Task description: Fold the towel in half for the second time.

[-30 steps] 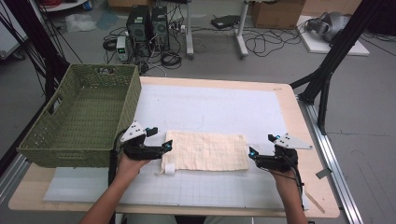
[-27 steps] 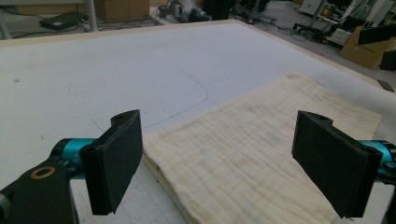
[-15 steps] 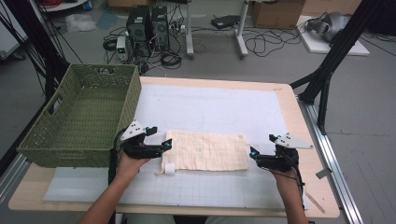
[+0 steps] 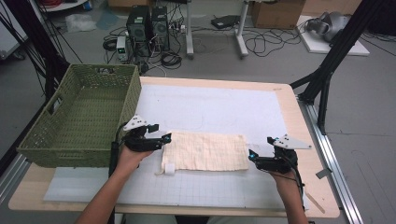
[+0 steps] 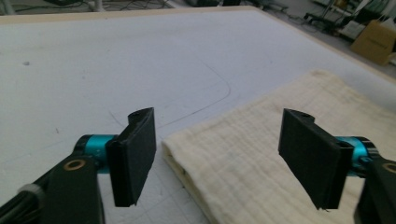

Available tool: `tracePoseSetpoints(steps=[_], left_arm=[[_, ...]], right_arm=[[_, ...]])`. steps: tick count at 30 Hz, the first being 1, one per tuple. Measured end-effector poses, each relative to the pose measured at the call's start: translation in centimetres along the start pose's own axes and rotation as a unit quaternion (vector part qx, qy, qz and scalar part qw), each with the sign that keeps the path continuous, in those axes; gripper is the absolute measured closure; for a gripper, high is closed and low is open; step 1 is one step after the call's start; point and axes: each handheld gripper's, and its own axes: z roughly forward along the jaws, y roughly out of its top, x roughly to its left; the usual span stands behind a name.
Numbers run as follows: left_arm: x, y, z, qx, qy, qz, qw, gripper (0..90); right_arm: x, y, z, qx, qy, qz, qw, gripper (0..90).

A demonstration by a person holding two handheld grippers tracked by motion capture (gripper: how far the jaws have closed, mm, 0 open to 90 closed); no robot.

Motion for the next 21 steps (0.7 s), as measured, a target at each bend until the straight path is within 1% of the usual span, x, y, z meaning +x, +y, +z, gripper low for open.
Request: tracePoseSetpoints(steps=[2,4,5,6,7,8,9,10,12,13,14,16,18,21], left_arm=[[0.2,0.1,0.7,0.014,0.006,-0.003,0.9999,33.2],[0.5,0.3,1.4,0.020,0.017,-0.004,0.9996,36.4],[0.6,0.5,1.8,0.023,0.019,-0.008,0.9995,37.3],[0.7,0.6,2.1,0.030,0.021,-0.005,0.9993,38.5],[0.8,0.7,2.4,0.036,0.028,-0.005,0.9990,40.4],[0.8,0.7,2.6,0.035,0.032,-0.014,0.9988,41.1],[0.9,0.6,2.9,0.037,0.031,-0.025,0.9985,41.1],[1.0,0.5,3.2,0.042,0.031,-0.026,0.9983,42.3],[1.2,0.1,3.6,0.058,0.039,-0.017,0.9974,44.6],[1.3,0.0,3.8,0.062,0.042,-0.016,0.9970,45.4],[1.4,-0.1,3.9,0.069,0.044,-0.012,0.9966,46.7],[1.4,-0.2,4.1,0.075,0.047,-0.010,0.9960,49.6],[1.4,-0.3,4.2,0.084,0.050,0.000,0.9952,53.8],[1.4,-0.5,4.3,0.100,0.053,0.009,0.9935,59.8]], right_arm=[[0.1,0.0,0.1,0.001,0.001,0.001,1.0000,10.6],[0.1,0.1,0.2,0.003,0.003,-0.001,1.0000,10.6],[0.2,0.0,0.3,0.003,0.004,0.001,1.0000,10.6],[0.2,0.0,0.3,0.003,0.005,0.000,1.0000,10.6],[0.2,0.0,0.3,0.003,0.006,0.000,1.0000,10.6],[0.2,0.0,0.3,0.002,0.008,0.002,1.0000,10.6],[0.1,0.0,0.3,0.001,0.010,0.004,0.9999,10.6],[0.1,0.0,0.3,0.001,0.011,0.007,0.9999,10.6],[0.0,-0.1,0.3,0.001,0.013,0.010,0.9999,10.6],[0.0,-0.1,0.3,0.000,0.013,0.011,0.9999,10.6],[0.0,-0.1,0.3,0.001,0.013,0.012,0.9999,10.6],[-0.1,-0.1,0.2,0.002,0.014,0.012,0.9998,10.6],[-0.1,-0.1,0.2,0.001,0.013,0.012,0.9998,10.6],[0.0,-0.1,0.3,0.004,0.014,0.014,0.9998,10.6]])
